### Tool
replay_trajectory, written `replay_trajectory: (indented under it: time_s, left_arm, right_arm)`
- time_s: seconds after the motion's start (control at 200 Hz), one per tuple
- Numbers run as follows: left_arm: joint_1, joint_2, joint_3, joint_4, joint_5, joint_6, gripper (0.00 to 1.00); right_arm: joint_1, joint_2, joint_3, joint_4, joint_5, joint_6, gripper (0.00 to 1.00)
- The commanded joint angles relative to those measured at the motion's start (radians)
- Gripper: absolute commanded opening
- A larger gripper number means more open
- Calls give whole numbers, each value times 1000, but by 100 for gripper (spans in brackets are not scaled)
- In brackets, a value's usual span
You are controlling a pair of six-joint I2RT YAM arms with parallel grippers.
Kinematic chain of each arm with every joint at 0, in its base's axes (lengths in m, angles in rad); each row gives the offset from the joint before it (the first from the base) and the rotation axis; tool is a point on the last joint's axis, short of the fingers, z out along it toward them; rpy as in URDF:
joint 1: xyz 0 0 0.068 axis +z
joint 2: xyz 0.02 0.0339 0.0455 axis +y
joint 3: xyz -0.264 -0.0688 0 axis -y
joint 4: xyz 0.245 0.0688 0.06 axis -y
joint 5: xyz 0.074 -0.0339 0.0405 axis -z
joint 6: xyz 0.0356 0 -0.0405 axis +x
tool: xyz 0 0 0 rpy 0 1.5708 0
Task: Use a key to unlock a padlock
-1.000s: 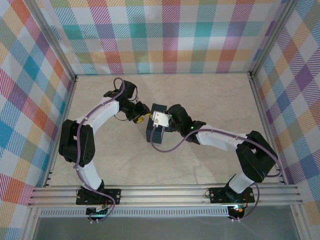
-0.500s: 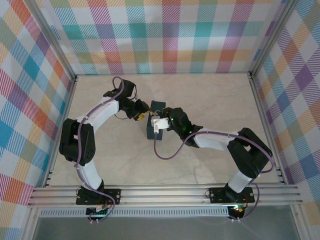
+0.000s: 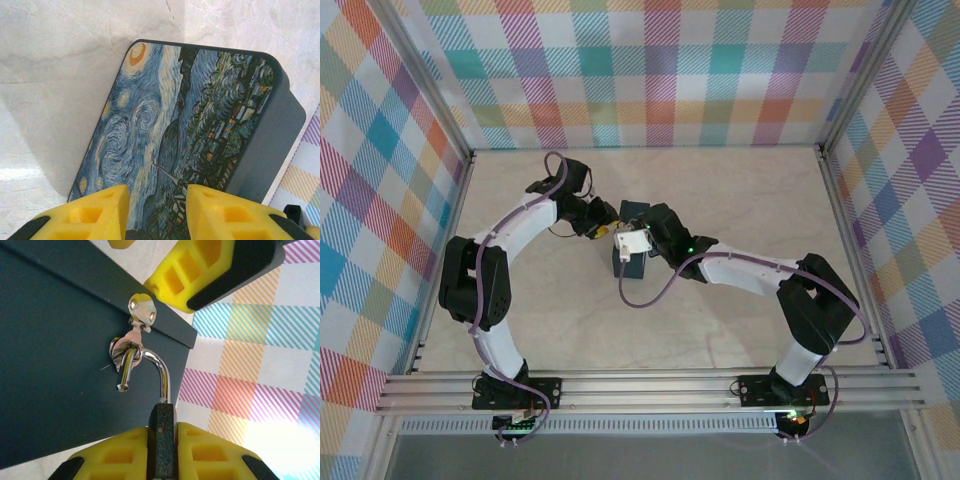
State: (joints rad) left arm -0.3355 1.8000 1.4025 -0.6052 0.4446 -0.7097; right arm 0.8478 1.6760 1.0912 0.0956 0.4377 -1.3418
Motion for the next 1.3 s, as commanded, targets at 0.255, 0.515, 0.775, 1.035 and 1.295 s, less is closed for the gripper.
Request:
replay_trajectory:
  time_s: [0.255, 0.515, 0.775, 1.035, 1.295]
  left_arm:
    - [-4, 67, -1, -86, 145, 24, 35]
    - [1, 85, 32, -99, 121, 16, 35]
    - [6, 88, 46, -99, 93, -6, 34]
    - [4, 83, 49, -82, 101, -11, 35]
    - [-10, 133, 100, -85, 102, -2, 35]
  right_arm:
    - [91, 17, -21, -281, -243, 121, 36]
    - [47, -86, 65, -491, -359, 231, 48]
    - [7, -131, 117, -595, -524, 363, 50]
    - [-45, -87, 205, -649, -600, 426, 51]
    - [-94, 22, 347, -731, -637, 452, 51]
